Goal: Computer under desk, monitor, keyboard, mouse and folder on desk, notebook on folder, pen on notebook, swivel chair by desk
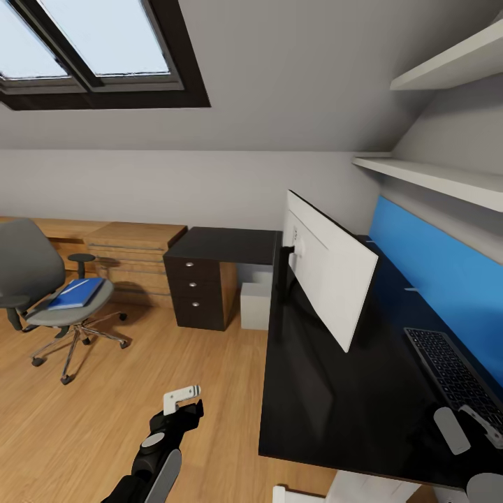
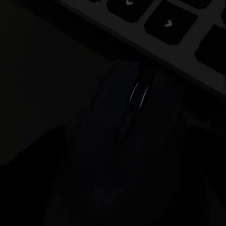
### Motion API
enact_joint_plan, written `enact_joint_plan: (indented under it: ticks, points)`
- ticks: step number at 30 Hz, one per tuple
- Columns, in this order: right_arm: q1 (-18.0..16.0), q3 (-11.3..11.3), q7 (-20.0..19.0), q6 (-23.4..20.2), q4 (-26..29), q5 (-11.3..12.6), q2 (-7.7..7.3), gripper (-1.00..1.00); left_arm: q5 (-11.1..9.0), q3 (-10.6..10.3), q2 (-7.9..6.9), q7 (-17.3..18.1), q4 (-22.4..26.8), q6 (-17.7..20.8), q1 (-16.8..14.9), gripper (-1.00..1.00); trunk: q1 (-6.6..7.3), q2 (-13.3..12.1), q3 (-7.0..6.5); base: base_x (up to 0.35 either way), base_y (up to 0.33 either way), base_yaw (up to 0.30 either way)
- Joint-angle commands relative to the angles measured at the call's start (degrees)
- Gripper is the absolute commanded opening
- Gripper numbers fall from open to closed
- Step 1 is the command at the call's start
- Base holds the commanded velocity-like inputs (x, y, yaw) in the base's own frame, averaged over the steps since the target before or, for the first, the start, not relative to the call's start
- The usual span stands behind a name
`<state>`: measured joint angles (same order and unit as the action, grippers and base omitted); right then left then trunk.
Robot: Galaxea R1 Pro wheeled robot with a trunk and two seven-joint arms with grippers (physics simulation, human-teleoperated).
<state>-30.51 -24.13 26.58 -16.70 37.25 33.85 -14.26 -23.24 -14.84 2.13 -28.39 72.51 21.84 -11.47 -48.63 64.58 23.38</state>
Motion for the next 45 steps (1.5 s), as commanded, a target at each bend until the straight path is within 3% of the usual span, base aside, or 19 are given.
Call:
enact_joint_plan:
  ticks: [1, 19, 23, 30, 45]
  points:
    - [0.01, -0.07, 0.4, -0.26, -0.95, 1.12, 0.02, -1.0, -0.49, -0.1, -0.02, -0.46, 0.07, 0.13, -0.05, 1.0, 0.0, 0.05, 0.08, -0.122, 0.11, 0.0]
    - [0.01, 0.22, 0.29, -0.35, -0.9, 1.13, 0.19, -1.0, -0.59, -0.02, -0.02, -0.44, 0.12, 0.19, -0.05, 1.0, 0.0, 0.05, 0.08, -0.066, 0.06, 0.0]
    - [0.01, 0.55, 0.01, -0.24, -0.35, 1.03, 0.5, -1.0, -0.62, -0.01, -0.02, -0.44, 0.11, 0.21, -0.05, 1.0, 0.88, -1.56, -0.64, 0.0, 0.0, 0.0]
    - [0.08, 4.02, 0.03, -0.2, 6.09, 0.67, 3.42, -1.0, -0.6, -0.01, -0.02, -0.47, 0.09, 0.22, -0.05, 1.0, 2.42, -4.37, -1.9, 0.0, 0.0, 0.0]
    - [0.19, 4.55, 0.05, -0.36, 7.53, 0.6, 4.01, -1.0, -0.49, -0.09, 0.06, -0.52, 0.09, 0.22, -0.05, 1.0, 5.71, -10.38, -4.59, -0.071, 0.0, 0.0]
